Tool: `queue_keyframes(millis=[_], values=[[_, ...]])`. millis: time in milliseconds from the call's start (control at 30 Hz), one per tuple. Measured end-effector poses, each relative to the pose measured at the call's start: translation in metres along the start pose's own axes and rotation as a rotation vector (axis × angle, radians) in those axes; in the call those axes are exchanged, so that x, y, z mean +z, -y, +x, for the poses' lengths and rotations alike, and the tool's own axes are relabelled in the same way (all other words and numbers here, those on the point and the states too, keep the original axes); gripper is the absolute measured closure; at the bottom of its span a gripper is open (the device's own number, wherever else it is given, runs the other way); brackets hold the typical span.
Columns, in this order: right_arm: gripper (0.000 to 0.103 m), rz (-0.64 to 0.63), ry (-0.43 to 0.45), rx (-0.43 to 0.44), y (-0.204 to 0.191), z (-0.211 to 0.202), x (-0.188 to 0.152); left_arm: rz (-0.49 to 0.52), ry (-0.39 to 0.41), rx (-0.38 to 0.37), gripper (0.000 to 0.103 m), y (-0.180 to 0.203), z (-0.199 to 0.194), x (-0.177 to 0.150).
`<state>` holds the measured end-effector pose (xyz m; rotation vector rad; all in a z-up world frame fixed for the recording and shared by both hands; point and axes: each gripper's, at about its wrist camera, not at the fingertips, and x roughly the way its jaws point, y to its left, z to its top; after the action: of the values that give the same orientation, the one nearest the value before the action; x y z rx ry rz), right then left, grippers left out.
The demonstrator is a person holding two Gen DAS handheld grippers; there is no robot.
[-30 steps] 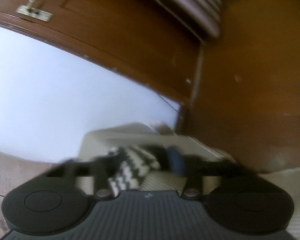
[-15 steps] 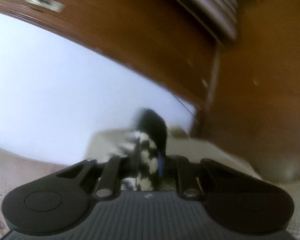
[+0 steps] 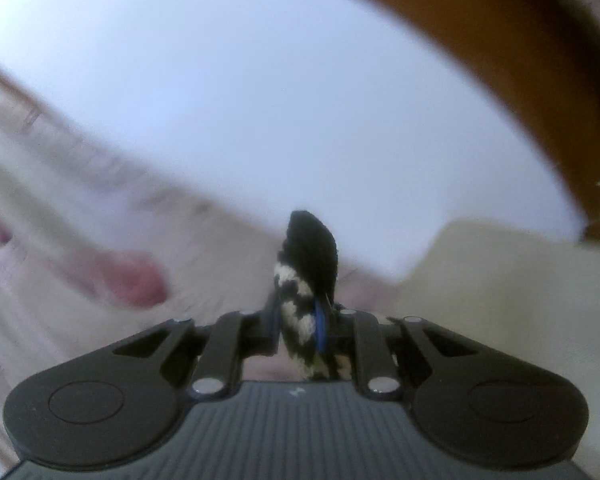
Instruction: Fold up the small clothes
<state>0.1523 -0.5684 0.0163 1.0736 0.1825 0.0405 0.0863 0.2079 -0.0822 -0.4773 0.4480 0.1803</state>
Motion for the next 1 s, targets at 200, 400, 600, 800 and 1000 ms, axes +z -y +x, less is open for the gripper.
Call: queue_keyframes(millis=[200, 400, 600, 800, 1000], values=[[0.087, 0.012, -0.163, 0.128, -0.07, 0.08, -0.087, 0.085, 0.03, -0.011, 0.0, -0.008, -0.001, -0.001], [0.087, -0.021, -0.359, 0.154, -0.113, 0.15, -0.207, -0.001, 0.004, -0.046, 0.0, -0.021, 0.002, -0.002], [0.087, -0.092, -0.525, 0.138, -0.133, 0.18, -0.305, -0.062, 0.012, -0.083, 0.0, -0.031, 0.001, -0.002], [0.087, -0.225, -0.6, 0.092, -0.14, 0.193, -0.352, -0.044, 0.0, -0.096, 0.0, -0.028, 0.003, -0.002], [0.067, -0.38, -0.646, 0.093, -0.146, 0.191, -0.378, -0.037, -0.007, -0.103, 0.0, -0.027, 0.004, -0.002]])
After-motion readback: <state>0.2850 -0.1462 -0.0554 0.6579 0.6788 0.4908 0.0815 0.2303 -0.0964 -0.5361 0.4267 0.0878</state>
